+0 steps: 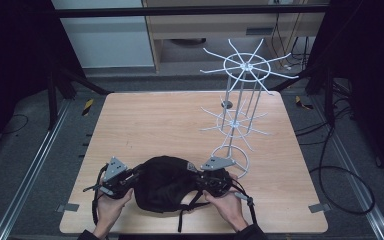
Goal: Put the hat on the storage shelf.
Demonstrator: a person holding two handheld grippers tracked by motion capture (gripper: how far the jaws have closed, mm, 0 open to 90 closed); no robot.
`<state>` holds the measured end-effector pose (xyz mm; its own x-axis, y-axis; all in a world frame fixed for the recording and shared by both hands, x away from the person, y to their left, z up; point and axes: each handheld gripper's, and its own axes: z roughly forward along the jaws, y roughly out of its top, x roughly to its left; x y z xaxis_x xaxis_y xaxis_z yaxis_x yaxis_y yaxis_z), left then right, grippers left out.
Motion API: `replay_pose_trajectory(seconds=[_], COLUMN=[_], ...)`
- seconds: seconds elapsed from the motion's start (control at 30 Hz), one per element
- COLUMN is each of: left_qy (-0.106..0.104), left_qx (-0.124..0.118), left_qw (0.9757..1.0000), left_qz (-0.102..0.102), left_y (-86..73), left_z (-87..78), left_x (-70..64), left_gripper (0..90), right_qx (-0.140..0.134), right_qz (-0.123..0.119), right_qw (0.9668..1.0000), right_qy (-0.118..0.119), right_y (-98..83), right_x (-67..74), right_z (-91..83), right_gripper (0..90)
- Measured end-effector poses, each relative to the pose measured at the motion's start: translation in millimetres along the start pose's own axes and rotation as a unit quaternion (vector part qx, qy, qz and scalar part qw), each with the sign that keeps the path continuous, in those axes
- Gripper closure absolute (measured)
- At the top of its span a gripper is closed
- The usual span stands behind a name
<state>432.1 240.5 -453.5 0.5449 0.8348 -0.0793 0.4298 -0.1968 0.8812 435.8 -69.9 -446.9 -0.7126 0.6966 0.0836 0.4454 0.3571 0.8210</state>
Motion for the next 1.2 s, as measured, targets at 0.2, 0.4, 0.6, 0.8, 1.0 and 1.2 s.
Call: replay_pose_trajectory(seconds=[0.2,0.4,0.6,0.8,1.0,1.2], left_qy=[0.000,-0.002,-0.008,-0.031,-0.070,-0.083], left_qx=[0.011,0.007,0.007,-0.003,-0.007,-0.020], left_qw=[0.9998,0.9999,0.9999,0.9995,0.9974,0.9960], left_qz=[-0.014,0.008,-0.002,0.009,-0.010,-0.027], left_y=[0.0,1.1,2.8,10.1,22.8,30.4], left_z=[-17.3,-35.6,-39.6,-35.9,-14.2,-9.5], left_x=[-8.1,-29.1,-38.0,-61.1,-72.8,-74.7], left_gripper=[57.1,57.4,61.1,60.0,55.2,49.7], right_qx=[-0.027,-0.024,-0.034,-0.032,-0.041,-0.043], right_qz=[0.003,0.022,0.045,0.035,0.010,-0.019], right_qw=[0.9991,0.9979,0.9952,0.9955,0.9970,0.9982], right_qy=[-0.031,-0.056,-0.079,-0.082,-0.064,-0.036], right_y=[3.9,2.7,1.7,1.1,1.2,-0.5], right_x=[2.4,0.9,-6.2,-1.4,7.9,21.1], right_z=[-10.7,-11.0,-16.9,-15.8,-16.5,-14.4], right_gripper=[81.6,81.8,81.8,81.3,80.3,77.8])
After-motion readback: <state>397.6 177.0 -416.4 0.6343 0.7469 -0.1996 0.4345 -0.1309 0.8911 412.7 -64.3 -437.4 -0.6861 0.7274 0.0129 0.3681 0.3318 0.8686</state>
